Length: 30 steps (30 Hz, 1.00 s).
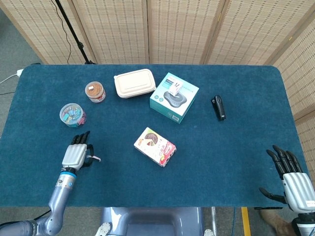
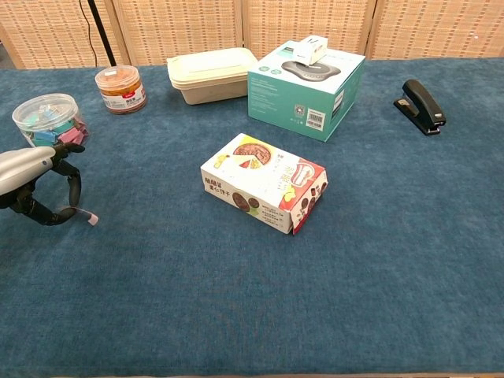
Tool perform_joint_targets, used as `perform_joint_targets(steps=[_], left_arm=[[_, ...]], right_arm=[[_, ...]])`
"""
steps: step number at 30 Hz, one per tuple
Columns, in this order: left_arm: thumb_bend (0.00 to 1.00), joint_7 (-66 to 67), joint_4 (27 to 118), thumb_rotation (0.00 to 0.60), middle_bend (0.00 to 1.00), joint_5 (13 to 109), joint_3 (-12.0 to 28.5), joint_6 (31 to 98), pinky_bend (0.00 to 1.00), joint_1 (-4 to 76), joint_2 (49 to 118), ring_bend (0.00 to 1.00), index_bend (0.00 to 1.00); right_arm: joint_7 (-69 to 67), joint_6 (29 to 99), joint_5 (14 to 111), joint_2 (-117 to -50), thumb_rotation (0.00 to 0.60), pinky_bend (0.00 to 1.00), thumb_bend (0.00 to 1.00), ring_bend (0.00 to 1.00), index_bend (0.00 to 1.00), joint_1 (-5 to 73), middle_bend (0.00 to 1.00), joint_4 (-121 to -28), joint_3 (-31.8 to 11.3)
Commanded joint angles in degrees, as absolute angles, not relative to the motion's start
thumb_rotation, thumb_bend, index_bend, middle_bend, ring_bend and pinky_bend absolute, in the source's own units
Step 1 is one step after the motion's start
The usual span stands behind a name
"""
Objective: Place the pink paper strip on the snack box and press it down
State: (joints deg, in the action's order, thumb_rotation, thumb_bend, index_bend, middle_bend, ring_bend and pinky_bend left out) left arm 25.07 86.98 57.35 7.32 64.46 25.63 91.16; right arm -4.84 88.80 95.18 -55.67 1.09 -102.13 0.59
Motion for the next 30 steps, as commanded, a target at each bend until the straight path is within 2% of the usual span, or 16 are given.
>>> perform_joint_targets(steps=[1,8,17,25,30], left_arm=[[0.39,25.72,88.46,0.6,0.0,59.15,7.28,64.13,0.0,26.53,89.23,0.0,0.63],[0.41,31.98,93.95,0.6,0.0,63.79,7.8,63.24,0.0,30.34,82.44,0.0,0.63],[0.44,48.87,102.36,0.6,0.0,60.41,10.01,58.83,0.0,39.56,76.63,0.0,0.64],[0.45,66.94,105.73,0.6,0.0,48.36,12.44,61.73,0.0,48.83,79.49,0.0,0.64],[0.45,72.39,106.12,0.6,0.0,41.22,13.45,64.11,0.0,53.38,82.28,0.0,0.64]], right_arm=[[-4.99,88.88,95.13,-55.61,0.6,0.0,0.0,0.0,0.0,1.07,0.0,-102.13,0.55],[-5.8,89.26,95.08,-55.35,0.6,0.0,0.0,0.0,0.0,0.97,0.0,-102.01,0.45],[-6.75,89.71,95.09,-55.01,0.6,0.0,0.0,0.0,0.0,0.79,0.0,-101.75,0.41],[-7.91,89.55,94.81,-54.67,0.6,0.0,0.0,0.0,0.0,0.91,0.0,-101.47,0.3],[-8.62,89.45,94.49,-54.51,0.6,0.0,0.0,0.0,0.0,0.97,0.0,-101.23,0.18]])
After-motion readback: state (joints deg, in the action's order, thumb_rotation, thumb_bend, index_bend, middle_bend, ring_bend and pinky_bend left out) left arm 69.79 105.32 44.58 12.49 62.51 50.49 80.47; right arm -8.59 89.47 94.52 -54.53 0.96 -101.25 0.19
